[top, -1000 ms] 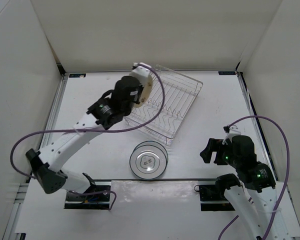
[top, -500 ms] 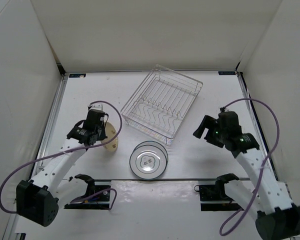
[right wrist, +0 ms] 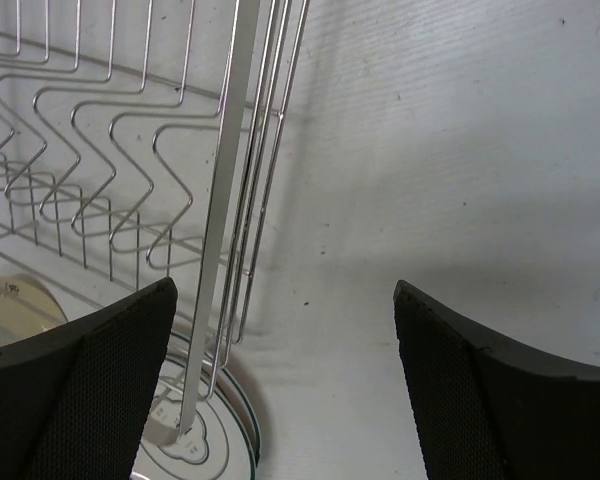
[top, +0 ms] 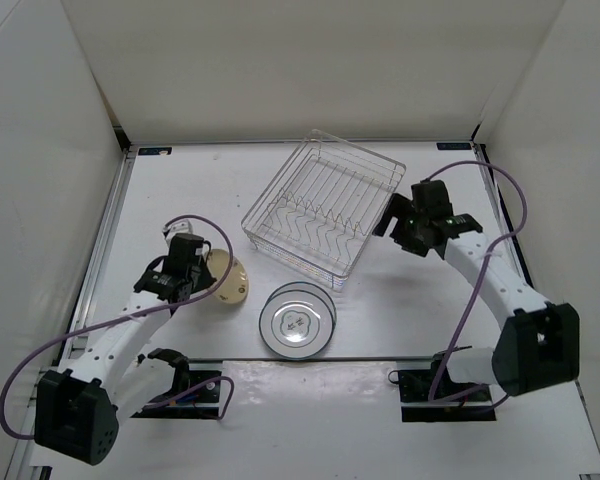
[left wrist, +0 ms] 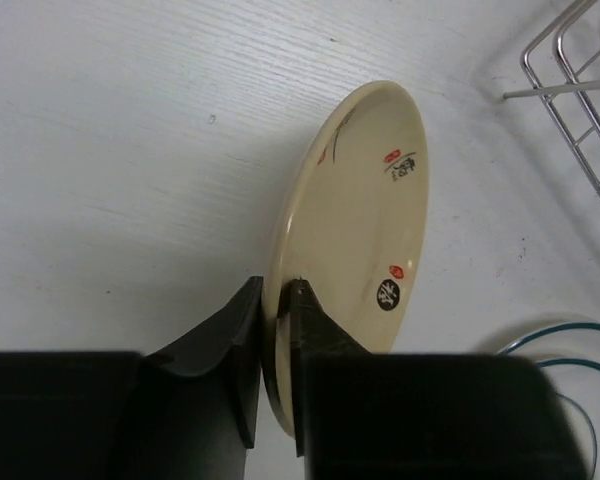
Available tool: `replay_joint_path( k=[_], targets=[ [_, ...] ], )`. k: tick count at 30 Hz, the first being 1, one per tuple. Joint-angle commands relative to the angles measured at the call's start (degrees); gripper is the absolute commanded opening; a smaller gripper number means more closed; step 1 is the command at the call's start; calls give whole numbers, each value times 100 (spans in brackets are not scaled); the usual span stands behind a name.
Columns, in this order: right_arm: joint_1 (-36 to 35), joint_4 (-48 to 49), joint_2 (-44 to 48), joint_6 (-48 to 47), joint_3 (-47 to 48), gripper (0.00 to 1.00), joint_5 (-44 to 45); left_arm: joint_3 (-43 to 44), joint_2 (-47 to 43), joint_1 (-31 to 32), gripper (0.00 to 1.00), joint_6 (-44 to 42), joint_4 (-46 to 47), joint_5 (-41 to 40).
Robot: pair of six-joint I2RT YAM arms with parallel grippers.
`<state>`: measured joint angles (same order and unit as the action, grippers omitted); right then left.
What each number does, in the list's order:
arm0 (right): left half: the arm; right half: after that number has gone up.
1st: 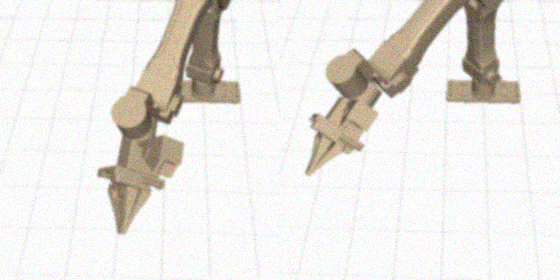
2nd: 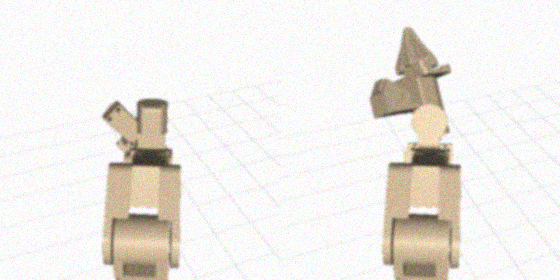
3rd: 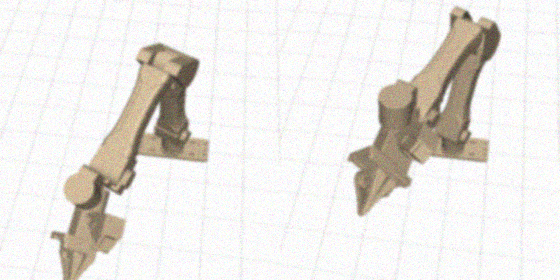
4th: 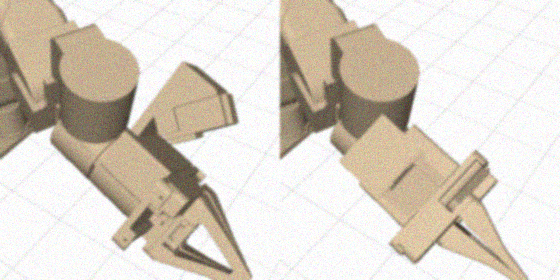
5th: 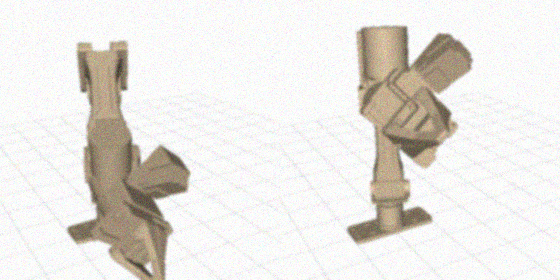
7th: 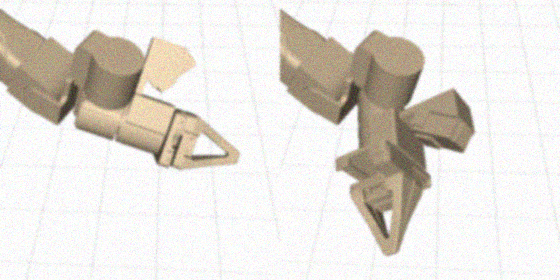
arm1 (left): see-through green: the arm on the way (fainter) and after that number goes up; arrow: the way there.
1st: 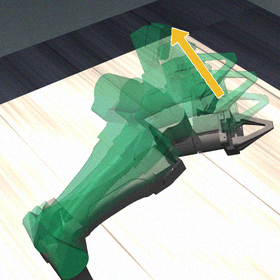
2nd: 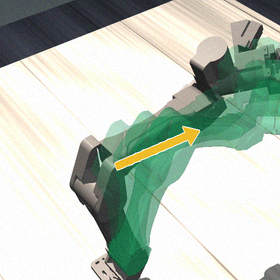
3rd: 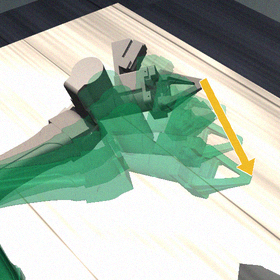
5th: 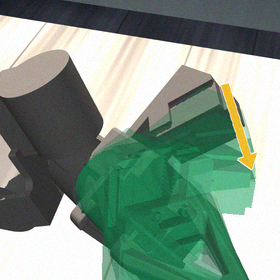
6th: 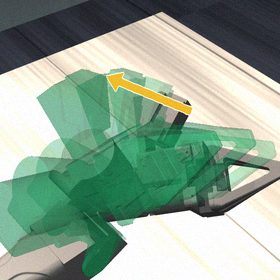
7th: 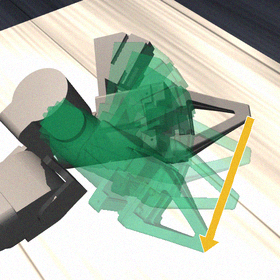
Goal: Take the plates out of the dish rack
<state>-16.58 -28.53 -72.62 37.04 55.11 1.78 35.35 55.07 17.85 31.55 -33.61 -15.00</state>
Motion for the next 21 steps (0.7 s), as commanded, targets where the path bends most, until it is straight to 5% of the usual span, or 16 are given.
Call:
replay_joint_path(
  k=[1, 6, 8, 12, 15, 21],
  targets=[
    [-30, 261, -532, -144, 569, 90, 322, -799, 58, 0, 27, 438, -375, 41],
    [-21, -983, -1982, -783, 2317, 84, 289, -1320, -268, 26, 42, 589, 30, -46],
    [-30, -1329, -2844, -926, 3046, 79, 192, -1312, -234, 43, 56, 572, -23, -46],
    [-38, -1339, -3434, -1251, 3199, 53, 59, -1311, -163, 70, 72, 572, -199, -20],
    [-38, -1356, -3645, -1321, 3137, 51, 138, -1426, -242, 61, 85, 589, -217, -11],
    [-30, -1243, -3918, -1637, 3207, 26, 112, -1409, -348, 61, 99, 598, -418, -55]
  ],
)
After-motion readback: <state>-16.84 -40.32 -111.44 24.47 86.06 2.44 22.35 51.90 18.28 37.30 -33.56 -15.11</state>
